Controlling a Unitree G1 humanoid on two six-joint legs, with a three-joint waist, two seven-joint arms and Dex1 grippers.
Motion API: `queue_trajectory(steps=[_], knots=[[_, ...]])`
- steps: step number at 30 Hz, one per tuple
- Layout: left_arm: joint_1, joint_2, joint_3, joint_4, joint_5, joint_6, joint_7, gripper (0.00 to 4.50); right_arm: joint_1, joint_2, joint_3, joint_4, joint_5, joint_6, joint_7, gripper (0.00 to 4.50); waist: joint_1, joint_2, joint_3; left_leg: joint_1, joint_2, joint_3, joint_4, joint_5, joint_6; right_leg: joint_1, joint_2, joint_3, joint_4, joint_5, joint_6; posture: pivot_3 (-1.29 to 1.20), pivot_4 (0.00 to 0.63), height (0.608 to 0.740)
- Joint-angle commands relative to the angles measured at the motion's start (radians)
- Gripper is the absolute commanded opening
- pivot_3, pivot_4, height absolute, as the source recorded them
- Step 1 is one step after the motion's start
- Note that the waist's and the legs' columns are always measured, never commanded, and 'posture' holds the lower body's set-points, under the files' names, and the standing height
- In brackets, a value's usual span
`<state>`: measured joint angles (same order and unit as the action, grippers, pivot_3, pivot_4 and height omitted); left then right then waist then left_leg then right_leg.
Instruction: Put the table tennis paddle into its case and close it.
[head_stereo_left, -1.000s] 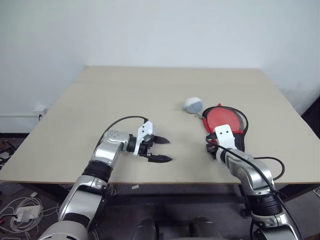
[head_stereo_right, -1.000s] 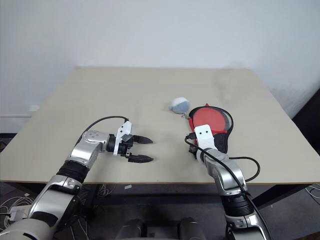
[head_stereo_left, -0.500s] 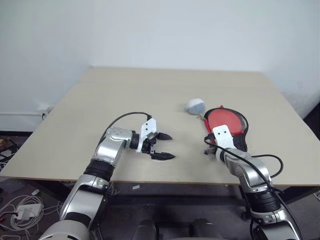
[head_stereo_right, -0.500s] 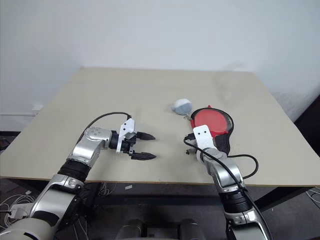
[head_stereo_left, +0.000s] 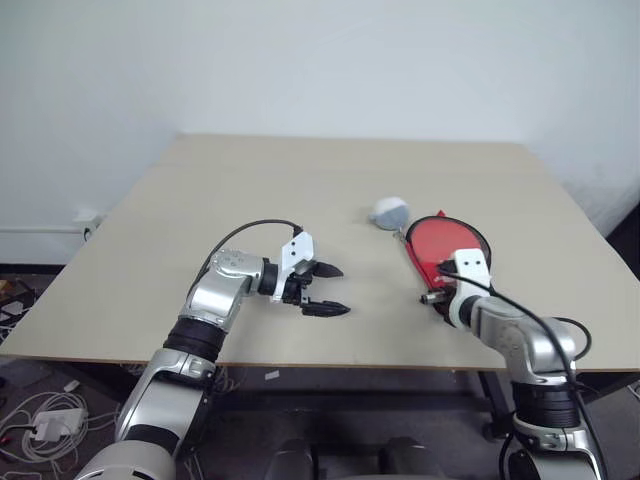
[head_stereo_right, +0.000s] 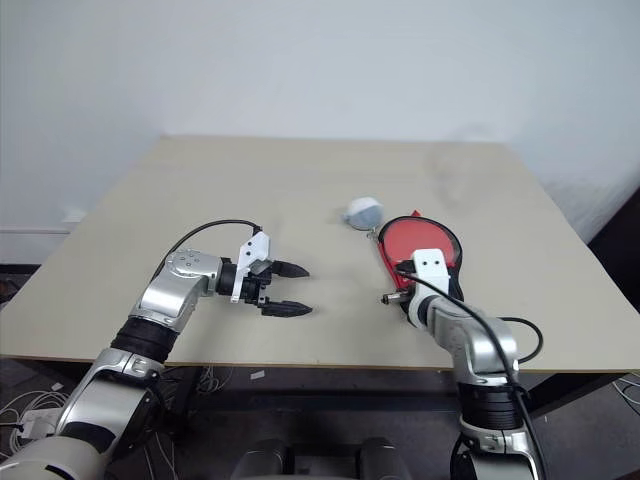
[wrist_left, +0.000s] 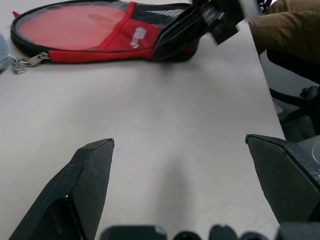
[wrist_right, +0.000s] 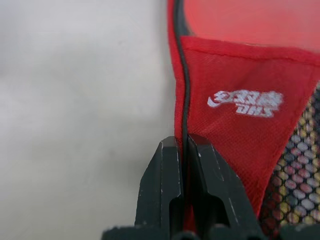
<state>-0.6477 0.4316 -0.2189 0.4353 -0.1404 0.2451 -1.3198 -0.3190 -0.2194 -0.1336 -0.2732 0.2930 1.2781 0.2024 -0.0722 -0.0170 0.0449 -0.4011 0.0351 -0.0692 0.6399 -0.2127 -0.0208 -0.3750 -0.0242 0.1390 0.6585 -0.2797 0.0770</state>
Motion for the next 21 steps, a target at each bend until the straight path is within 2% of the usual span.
queue_trajectory(steps=[1, 7, 12, 17, 21], knots=[[-0.049, 0.003, 0.011, -0.004, -0.011, -0.009, 0.000, 4.50, 0.033, -0.023, -0.001, -0.164, 0.111, 0.127, 0.082, 0.03, 0.000, 0.000, 0.000, 0.000, 0.000, 0.000, -0.001, 0.000, 0.000, 0.000, 0.000, 0.000, 0.000, 0.000, 0.000, 0.00, 0.000, 0.740], [-0.062, -0.012, 0.001, 0.023, -0.004, -0.030, -0.001, 4.50, 0.096, 0.017, 0.071, -0.389, 0.223, 0.267, 0.130, 0.03, -0.008, 0.002, 0.001, 0.000, 0.001, 0.001, -0.003, 0.000, 0.000, -0.003, 0.001, 0.002, 0.000, 0.000, 0.000, 0.00, 0.000, 0.740], [-0.064, -0.018, -0.004, 0.025, -0.004, -0.036, -0.013, 4.50, 0.114, 0.149, 0.011, -0.471, 0.260, 0.335, 0.118, 0.03, -0.016, 0.002, 0.001, 0.000, 0.002, 0.001, -0.004, 0.000, 0.000, -0.004, 0.003, 0.002, 0.000, 0.000, 0.000, 0.00, 0.000, 0.740], [-0.074, -0.025, -0.011, 0.047, 0.002, -0.050, -0.019, 4.50, 0.165, 0.161, -0.041, -0.552, 0.353, 0.336, 0.136, 0.03, -0.012, 0.002, 0.002, -0.001, 0.002, 0.001, -0.003, 0.000, 0.000, -0.004, 0.002, 0.002, 0.000, 0.000, 0.000, 0.00, 0.000, 0.740], [-0.085, -0.032, -0.014, 0.060, 0.004, -0.055, -0.022, 4.50, 0.184, 0.175, -0.056, -0.546, 0.391, 0.336, 0.098, 0.03, -0.014, 0.002, 0.002, -0.002, 0.002, 0.001, -0.003, 0.000, 0.000, -0.005, 0.002, 0.002, 0.000, 0.000, 0.000, 0.00, 0.000, 0.740]])
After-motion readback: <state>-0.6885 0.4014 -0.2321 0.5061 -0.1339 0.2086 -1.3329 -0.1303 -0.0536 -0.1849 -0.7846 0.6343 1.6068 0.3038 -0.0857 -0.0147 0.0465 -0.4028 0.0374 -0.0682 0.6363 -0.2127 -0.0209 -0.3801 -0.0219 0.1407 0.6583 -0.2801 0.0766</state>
